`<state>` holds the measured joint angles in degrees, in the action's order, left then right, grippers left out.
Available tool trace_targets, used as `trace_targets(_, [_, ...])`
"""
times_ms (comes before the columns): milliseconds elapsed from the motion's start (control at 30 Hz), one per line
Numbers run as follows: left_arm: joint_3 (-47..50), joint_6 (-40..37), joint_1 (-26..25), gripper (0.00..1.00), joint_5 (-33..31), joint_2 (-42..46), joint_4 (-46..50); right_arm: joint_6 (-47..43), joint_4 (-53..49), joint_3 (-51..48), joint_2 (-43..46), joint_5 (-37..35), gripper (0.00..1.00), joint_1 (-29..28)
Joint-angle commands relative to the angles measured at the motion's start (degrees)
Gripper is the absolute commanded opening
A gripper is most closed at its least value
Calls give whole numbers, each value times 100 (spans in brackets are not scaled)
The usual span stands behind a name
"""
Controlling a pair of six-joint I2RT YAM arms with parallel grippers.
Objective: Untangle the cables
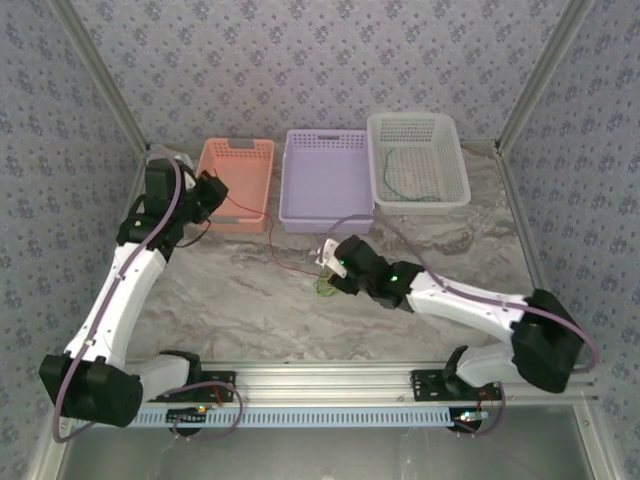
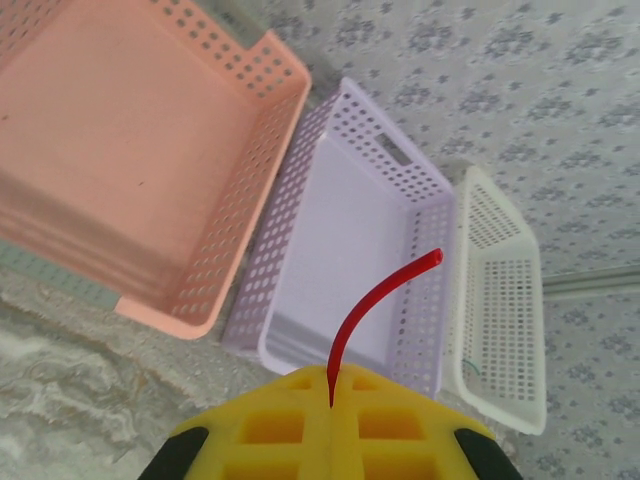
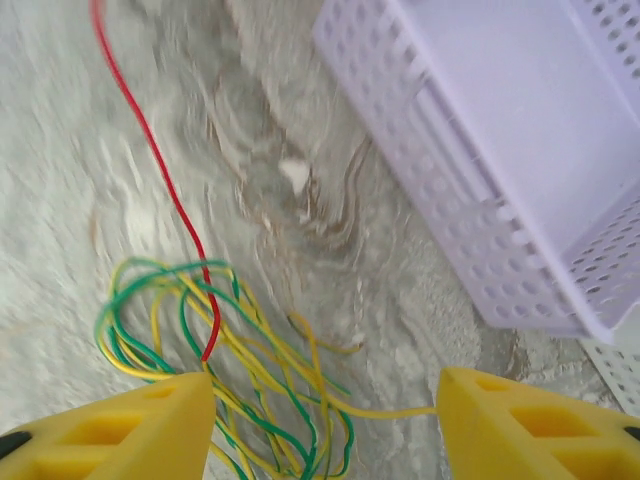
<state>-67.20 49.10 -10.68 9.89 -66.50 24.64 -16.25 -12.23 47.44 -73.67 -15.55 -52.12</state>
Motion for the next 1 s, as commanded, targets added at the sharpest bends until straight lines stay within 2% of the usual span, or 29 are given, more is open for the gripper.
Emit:
trace_targets(0, [-424,-228,-22,0,407,-8,-396,429,-132,206,446,959,65,273])
trace_targets(133, [-738,-272,-27,0,816,-90,-425,746,-64,796,248,1962,69,398])
trace_targets(267, [-878,-237,-36,0,1112,-138,-465,1111,371,1447,-310,2378,72,421])
trace_targets(433, [-952,-261,-65,0,1348,-119,-393,1142,728,2397,-1040,2418,73,421])
trace_targets(700, [-963,-277,-70,0,1449,-142,-318,1123,552,3608,-2015,2600,71,447])
trace_targets(800, [-977,-320,-73,0,1420,-143,-274,1150,499,3779,-2160,2745,69,431])
trace_targets(967, [-1059,-503,-75,0,1377,-204,-135,1350,844,3308,-1858,2487,69,357])
